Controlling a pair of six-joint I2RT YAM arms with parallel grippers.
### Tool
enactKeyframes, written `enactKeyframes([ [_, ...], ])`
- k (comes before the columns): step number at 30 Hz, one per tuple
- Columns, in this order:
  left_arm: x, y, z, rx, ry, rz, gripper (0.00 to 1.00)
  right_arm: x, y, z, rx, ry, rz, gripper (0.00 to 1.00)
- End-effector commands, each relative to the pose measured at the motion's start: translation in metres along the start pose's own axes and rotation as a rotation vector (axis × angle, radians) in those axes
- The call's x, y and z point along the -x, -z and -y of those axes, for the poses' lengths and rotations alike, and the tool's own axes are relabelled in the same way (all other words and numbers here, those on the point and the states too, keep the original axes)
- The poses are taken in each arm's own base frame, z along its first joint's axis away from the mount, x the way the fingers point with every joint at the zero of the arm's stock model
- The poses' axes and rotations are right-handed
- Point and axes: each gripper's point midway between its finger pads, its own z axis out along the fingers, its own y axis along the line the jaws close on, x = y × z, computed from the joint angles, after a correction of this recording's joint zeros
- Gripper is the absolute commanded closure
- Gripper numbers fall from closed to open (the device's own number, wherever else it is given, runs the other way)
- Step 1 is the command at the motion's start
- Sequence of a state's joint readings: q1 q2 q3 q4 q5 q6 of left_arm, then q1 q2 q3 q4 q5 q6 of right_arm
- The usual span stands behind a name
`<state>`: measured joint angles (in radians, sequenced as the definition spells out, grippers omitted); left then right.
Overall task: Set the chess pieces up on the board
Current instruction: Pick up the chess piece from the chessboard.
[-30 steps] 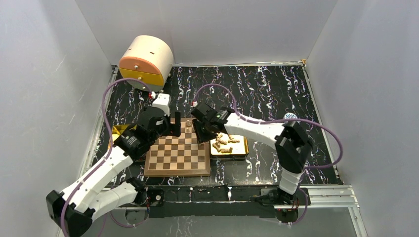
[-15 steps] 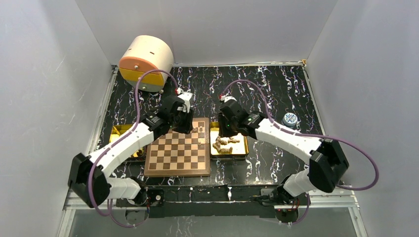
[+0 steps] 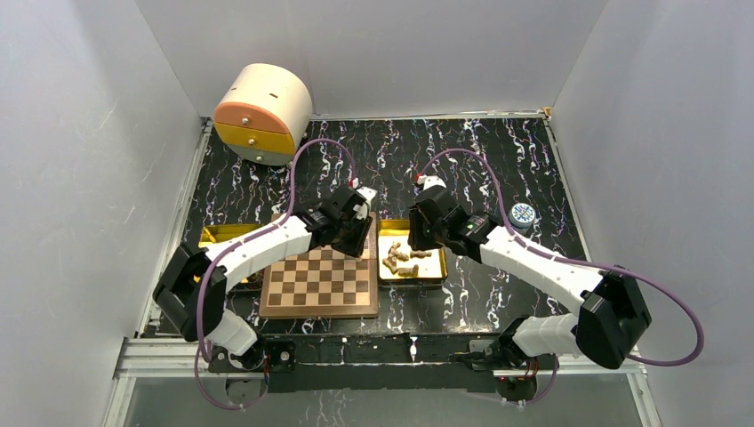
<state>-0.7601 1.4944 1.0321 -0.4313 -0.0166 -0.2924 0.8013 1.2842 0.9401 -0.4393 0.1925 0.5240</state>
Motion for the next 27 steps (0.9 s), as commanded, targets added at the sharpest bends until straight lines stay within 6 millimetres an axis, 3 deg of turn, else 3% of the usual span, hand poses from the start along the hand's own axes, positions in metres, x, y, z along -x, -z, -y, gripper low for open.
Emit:
enactKeyframes([
  [1, 0.015, -0.001, 0.001, 0.024, 0.001, 0.036, 0.71, 0.013, 0.006, 0.001, 0.006, -0.018, 0.071, 0.65],
  [18, -0.007, -0.021, 0.005, -0.014, -0.015, -0.03, 0.69, 0.014, 0.007, 0.002, 0.011, -0.027, 0.081, 0.65],
  [27, -0.014, -0.026, 0.003, -0.008, -0.017, -0.053, 0.75, 0.015, 0.009, 0.002, 0.011, -0.029, 0.09, 0.65],
])
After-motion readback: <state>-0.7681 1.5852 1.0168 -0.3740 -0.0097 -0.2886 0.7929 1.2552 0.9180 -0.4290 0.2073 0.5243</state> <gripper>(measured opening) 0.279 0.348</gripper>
